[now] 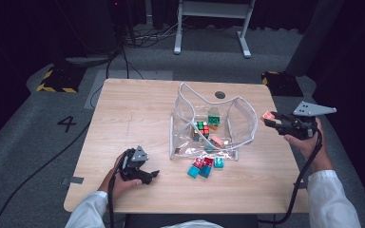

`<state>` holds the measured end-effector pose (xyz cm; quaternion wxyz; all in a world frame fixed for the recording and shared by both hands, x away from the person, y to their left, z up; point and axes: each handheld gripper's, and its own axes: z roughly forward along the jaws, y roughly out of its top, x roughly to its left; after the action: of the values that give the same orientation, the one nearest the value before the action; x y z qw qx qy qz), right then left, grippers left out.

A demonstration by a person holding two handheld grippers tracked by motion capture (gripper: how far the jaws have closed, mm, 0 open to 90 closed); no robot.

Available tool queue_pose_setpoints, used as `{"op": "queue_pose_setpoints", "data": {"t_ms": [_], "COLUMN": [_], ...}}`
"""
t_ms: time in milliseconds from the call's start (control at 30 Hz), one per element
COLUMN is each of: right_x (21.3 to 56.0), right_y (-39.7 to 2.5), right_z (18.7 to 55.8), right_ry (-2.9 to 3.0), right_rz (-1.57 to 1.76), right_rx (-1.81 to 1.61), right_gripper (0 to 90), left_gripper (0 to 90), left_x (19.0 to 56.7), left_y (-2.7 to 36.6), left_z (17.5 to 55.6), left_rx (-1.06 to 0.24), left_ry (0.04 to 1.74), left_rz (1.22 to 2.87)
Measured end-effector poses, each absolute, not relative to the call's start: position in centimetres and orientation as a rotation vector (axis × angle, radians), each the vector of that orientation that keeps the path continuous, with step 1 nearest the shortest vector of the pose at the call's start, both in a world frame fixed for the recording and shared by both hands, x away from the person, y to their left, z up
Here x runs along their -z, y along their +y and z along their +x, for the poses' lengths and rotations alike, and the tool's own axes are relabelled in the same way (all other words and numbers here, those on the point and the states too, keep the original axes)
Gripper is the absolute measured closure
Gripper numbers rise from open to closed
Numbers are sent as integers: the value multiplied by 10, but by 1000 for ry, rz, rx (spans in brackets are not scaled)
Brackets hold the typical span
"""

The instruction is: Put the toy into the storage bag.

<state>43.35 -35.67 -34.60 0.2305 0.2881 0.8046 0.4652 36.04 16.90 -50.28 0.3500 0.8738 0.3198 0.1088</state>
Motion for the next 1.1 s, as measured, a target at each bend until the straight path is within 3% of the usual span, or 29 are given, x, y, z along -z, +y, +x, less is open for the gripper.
{"op": "queue_pose_setpoints", "data": {"t_ms": [467,1100], "right_x": [326,337], "right_y": [-321,-258], "right_z": [453,476], "right_ry": [2257,2489], "right_rz": [735,565], "right_rx": [-1328,-1158], "right_gripper": [591,591], "left_gripper": [145,145], "left_x": [503,503], "left_y": [169,169], "left_z": [360,360], "left_rx": [-281,-281], "left_ry": [828,827], "left_rz": [2263,2267]}}
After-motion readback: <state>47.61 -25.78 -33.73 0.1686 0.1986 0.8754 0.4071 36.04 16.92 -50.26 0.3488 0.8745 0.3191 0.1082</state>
